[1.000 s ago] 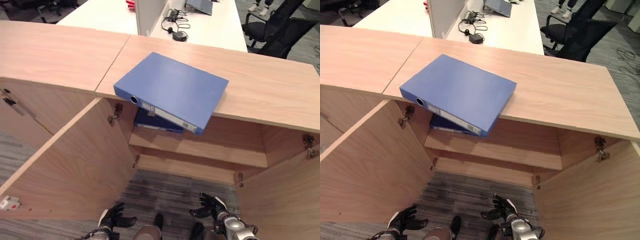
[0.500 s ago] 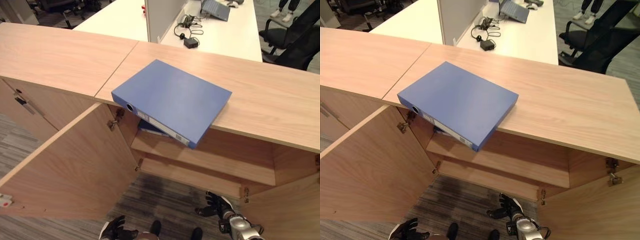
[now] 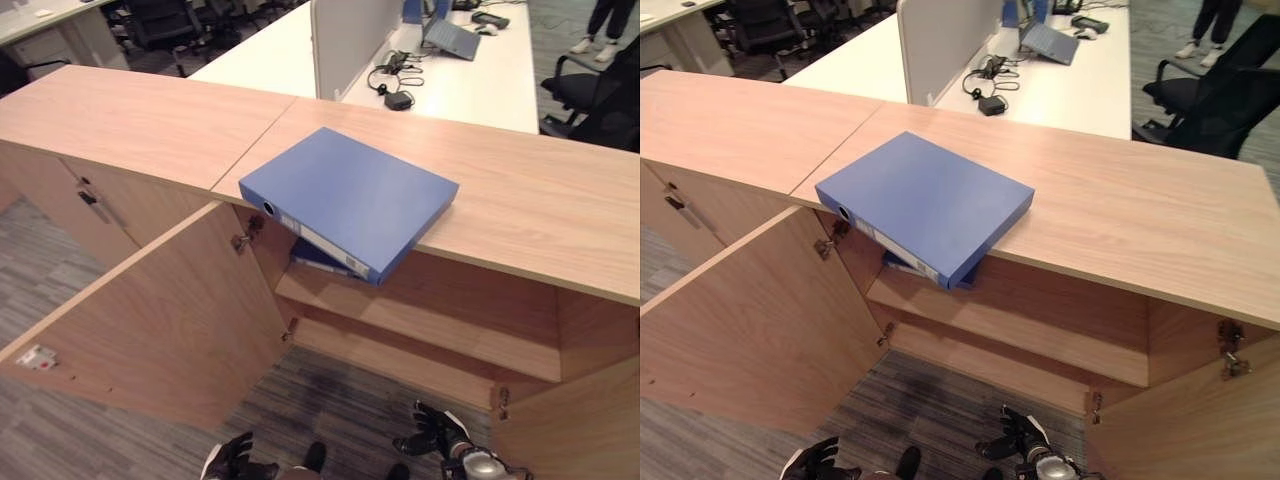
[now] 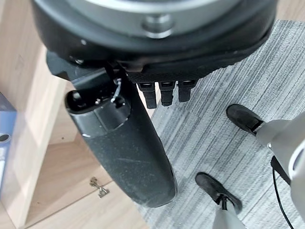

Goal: Put the empty folder in the office cabinet

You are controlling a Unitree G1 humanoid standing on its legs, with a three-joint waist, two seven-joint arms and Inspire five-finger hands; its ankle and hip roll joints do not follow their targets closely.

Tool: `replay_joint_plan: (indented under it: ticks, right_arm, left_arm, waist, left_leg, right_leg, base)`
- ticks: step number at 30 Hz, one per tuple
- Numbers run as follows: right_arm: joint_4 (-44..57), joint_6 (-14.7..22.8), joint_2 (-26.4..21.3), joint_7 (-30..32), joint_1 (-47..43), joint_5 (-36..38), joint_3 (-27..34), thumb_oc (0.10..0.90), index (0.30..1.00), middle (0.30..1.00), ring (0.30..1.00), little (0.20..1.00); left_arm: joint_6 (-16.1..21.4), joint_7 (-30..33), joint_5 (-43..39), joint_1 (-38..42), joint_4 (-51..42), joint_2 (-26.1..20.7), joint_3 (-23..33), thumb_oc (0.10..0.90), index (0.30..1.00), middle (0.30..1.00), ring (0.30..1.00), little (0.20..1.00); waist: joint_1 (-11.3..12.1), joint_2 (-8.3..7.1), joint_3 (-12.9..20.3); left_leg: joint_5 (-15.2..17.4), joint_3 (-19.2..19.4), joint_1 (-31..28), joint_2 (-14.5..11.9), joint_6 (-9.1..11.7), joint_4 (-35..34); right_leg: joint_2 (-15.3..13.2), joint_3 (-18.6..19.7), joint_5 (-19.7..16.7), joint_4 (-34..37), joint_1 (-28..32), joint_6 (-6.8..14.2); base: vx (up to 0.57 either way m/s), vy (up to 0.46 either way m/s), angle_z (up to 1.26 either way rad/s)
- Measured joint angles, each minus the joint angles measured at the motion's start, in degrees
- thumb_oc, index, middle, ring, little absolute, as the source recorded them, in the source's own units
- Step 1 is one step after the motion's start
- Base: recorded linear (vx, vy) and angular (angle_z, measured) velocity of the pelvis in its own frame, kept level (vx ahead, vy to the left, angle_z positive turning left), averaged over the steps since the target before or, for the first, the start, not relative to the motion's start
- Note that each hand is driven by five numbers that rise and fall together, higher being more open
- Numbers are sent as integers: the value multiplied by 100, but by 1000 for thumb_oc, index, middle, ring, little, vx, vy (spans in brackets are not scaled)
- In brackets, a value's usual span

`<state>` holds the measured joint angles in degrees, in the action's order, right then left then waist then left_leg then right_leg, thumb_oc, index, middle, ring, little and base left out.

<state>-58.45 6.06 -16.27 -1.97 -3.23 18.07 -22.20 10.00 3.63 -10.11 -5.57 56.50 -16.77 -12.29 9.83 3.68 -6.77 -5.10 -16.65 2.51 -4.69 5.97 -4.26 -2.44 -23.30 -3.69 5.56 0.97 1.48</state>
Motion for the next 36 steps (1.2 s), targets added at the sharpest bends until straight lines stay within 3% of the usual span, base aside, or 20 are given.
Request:
replay_joint_plan:
  ticks: [2, 5, 6, 8, 11, 13, 17, 20, 27, 30, 36]
  right_arm:
    - [30, 19, -76, 11, -26, -1, 12, 800, 900, 900, 900, 900]
    - [41, 37, -301, 71, -197, -2, 61, 800, 900, 900, 900, 900]
    - [48, 115, -409, 88, -200, -3, 131, 800, 900, 900, 900, 900]
    - [80, 158, -494, 121, -176, -5, 267, 800, 900, 900, 900, 900]
    - [179, 191, -496, 125, -168, -27, 307, 800, 900, 900, 900, 900]
    - [204, 195, -375, 101, 2, -226, 266, 800, 900, 900, 900, 900]
    - [227, 223, -309, 104, 97, -231, 265, 800, 900, 900, 900, 900]
    - [361, 231, -272, 62, 100, -234, 263, 800, 900, 900, 900, 900]
    - [426, 240, -179, -54, 151, -350, 263, 800, 900, 900, 900, 900]
    - [440, 239, -117, -69, 375, -447, 263, 800, 900, 900, 900, 900]
    - [424, 236, 8, -122, 559, -447, 249, 800, 900, 900, 900, 900]
  left_arm:
    - [50, 114, 171, -51, -445, -49, -110, 800, 900, 900, 900, 900]
    - [-16, 203, 752, -229, -1917, -197, -92, 800, 900, 900, 900, 900]
    - [137, 244, 954, -269, -2472, -356, -141, 800, 900, 900, 900, 900]
    - [213, 297, 1297, -188, -2778, -488, -164, 800, 900, 900, 900, 900]
    - [162, 360, 2258, -459, -3865, -1230, -74, 800, 900, 900, 900, 900]
    - [298, 539, 3009, -402, -4266, -1730, 217, 800, 900, 900, 900, 900]
    - [331, 754, 3404, -363, -4571, -1993, 426, 800, 900, 900, 900, 900]
    - [358, 871, 3894, -432, -4850, -2312, 531, 800, 900, 900, 900, 900]
    - [408, 1309, 4485, -481, -5315, -2392, 1202, 800, 900, 900, 900, 900]
    - [363, 1505, 4879, -463, -5848, -2845, 1646, 800, 900, 900, 900, 900]
    - [389, 1789, 4981, -420, -6649, -2963, 1969, 800, 900, 900, 900, 900]
  waist:
    - [37, 71, -22]
    - [163, 337, -151]
    - [161, 410, -199]
    - [168, 487, -239]
    - [259, 509, -289]
    - [281, 291, -415]
    - [287, 99, -417]
    - [289, 65, -428]
    - [263, 49, -429]
    - [244, -143, -406]
    - [232, -252, -373]
  left_leg:
    - [-25, -10, 43, -12, 40, 49]
    - [-30, 61, 57, -10, 73, 230]
    - [-18, 46, 92, 0, 105, 245]
    - [48, -50, 181, 61, 186, 310]
    - [182, -53, 237, 131, 120, 282]
    - [110, 83, -17, 159, 44, 153]
    - [58, 182, -186, 194, -77, 2]
    - [62, 322, -279, 213, -141, -17]
    - [143, 542, -455, 207, -165, -23]
    - [164, 556, -490, 189, -164, -24]
    - [203, 704, -586, 193, -181, -25]
  right_leg:
    - [18, -25, -3, 0, -12, -20]
    - [24, -45, 3, 1, 33, -62]
    - [26, -65, -7, 0, 17, -53]
    - [9, -61, -21, -1, -46, -68]
    - [-50, 134, -67, -5, -233, -58]
    - [-106, 266, -155, -2, -104, -3]
    - [-166, 339, -153, -1, -42, 9]
    - [-189, 481, -172, -1, -25, 46]
    - [-188, 679, -161, -1, 47, 94]
    - [-163, 717, -158, -2, 66, 99]
    - [-170, 845, -173, -1, 100, 116]
  base:
    - [0, 0, 0]
    - [-30, -4, -5]
    - [-27, -17, 6]
    - [-11, 6, 5]
    - [59, 23, -39]
    - [89, 60, -33]
    - [29, 57, -9]
    - [19, 50, -22]
    - [29, 60, -16]
    - [32, 47, -7]
    - [30, 21, -11]
